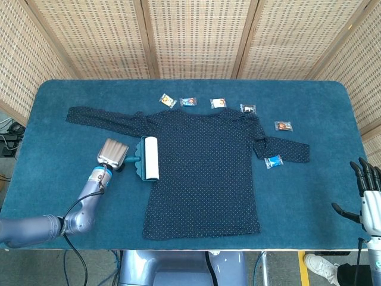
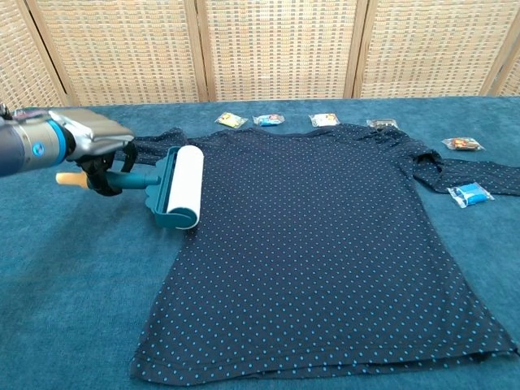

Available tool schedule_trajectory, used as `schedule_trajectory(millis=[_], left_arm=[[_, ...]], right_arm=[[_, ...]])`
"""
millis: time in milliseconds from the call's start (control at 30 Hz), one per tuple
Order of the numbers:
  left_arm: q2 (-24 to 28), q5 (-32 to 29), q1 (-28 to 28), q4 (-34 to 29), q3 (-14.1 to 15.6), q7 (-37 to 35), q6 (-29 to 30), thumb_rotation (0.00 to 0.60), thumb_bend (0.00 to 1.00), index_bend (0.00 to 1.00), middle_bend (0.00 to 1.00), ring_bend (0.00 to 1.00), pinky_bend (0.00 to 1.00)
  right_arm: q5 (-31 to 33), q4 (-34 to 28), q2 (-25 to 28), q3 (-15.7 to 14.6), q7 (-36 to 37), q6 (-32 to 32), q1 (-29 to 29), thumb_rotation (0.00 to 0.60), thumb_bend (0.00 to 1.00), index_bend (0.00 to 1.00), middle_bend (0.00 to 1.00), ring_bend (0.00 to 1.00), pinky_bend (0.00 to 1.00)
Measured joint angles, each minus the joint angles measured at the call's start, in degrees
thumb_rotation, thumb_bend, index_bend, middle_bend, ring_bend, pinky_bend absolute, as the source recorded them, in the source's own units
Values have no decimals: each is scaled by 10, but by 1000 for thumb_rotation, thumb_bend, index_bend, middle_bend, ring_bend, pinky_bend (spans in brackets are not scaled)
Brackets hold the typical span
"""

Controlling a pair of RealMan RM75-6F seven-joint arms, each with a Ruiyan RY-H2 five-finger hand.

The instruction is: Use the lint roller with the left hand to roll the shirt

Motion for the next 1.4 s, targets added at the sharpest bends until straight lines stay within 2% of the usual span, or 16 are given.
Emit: schedule_trajectory(millis=[267,500,733,967,1400], left_arm=[[71,-52,-55,-95,6,72,23,600,895,890,849,762,705],[86,-44,-72,-112,16,75,10,600,894,892,849,762,705],[64,-18,-90,-94,31,82,0,600,894,892,849,762,705],[33,-79,-129,-67,44,116,-5,600,894,893,849,762,705],[8,-187,-196,-63,62,176,4,600,894,894,849,762,705]], right_arm=[[0,3,2,1,15,0,-1,600,88,0,0,0,0],[-3,5,2,0,21,2,-1,600,87,0,0,0,0],[3,9,2,3,33,-2,-1,600,88,0,0,0,0],[11,19,3,6,51,-9,0,600,87,0,0,0,0],[17,35,2,8,83,-17,0,600,88,0,0,0,0]])
